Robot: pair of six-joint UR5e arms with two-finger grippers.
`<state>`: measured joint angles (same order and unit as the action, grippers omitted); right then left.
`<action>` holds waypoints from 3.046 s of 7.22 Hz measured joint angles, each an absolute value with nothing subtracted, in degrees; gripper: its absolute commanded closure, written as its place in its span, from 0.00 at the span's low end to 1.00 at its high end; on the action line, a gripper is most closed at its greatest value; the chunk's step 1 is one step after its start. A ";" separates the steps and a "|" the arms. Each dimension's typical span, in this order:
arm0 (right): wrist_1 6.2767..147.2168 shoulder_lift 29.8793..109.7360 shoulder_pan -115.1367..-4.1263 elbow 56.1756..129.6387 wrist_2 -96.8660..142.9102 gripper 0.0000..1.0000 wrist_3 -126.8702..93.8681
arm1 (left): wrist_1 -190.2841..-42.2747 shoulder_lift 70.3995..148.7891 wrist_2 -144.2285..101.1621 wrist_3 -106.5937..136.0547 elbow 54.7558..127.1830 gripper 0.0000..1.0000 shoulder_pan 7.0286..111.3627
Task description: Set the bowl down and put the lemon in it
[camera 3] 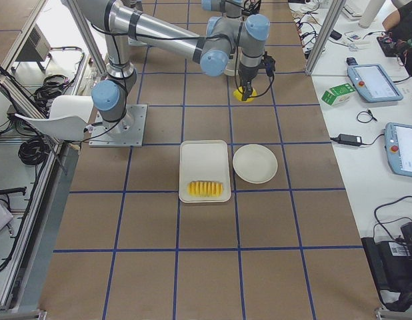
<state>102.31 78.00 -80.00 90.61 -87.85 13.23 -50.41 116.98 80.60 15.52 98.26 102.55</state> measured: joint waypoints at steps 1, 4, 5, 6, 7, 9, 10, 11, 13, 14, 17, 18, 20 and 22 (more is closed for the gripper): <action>102.93 77.81 -85.67 90.45 -87.79 0.86 5.84 | -50.41 116.05 82.28 15.18 97.63 0.00 102.12; 109.16 75.43 -98.29 90.09 -86.96 0.87 -9.94 | -59.42 110.06 83.85 12.64 93.96 0.00 99.19; 112.45 73.90 -101.88 90.04 -86.90 0.87 -14.38 | -66.05 106.89 83.95 8.25 91.93 0.00 96.16; 115.07 72.14 -104.76 90.05 -87.03 0.86 -17.00 | -73.27 103.23 84.35 3.45 90.10 0.00 92.82; 117.35 70.03 -106.53 90.14 -87.12 0.86 -17.65 | -80.22 99.33 86.06 -0.23 88.56 0.00 90.59; 120.88 65.45 -108.90 90.32 -86.91 0.85 -17.29 | -87.46 93.29 88.74 -3.42 87.21 0.00 89.08; 122.93 63.49 -110.19 90.52 -87.01 0.85 -17.12 | -88.15 92.04 87.96 -3.69 87.00 0.00 88.79; 125.03 61.94 -110.96 90.66 -87.21 0.84 -16.69 | -88.37 91.62 87.24 -3.65 86.91 0.00 88.61; 126.96 59.83 -111.40 91.04 -87.47 0.79 -14.21 | -89.78 91.40 87.59 -3.63 86.57 0.00 88.35; 127.18 59.06 -111.42 91.10 -87.49 0.74 -13.58 | -90.44 91.24 88.79 -3.81 86.27 0.00 88.01; 128.60 57.30 -111.44 91.14 -87.59 0.00 -13.22 | -91.15 91.00 90.05 -3.79 85.28 0.00 87.50; 128.64 57.40 -111.44 91.13 -87.71 0.00 -13.33 | -91.40 90.97 90.08 -3.68 85.18 0.00 87.47; 127.38 60.14 -111.33 91.11 -87.79 0.00 -13.26 | -91.56 90.97 89.95 -3.58 85.12 0.00 87.45; 120.80 68.41 -110.83 90.98 -87.63 0.00 -13.12 | -91.52 91.01 89.88 -3.60 85.10 0.00 87.47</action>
<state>120.80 68.41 -110.83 90.98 -87.63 -13.12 -91.52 91.01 89.88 -3.60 85.10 87.47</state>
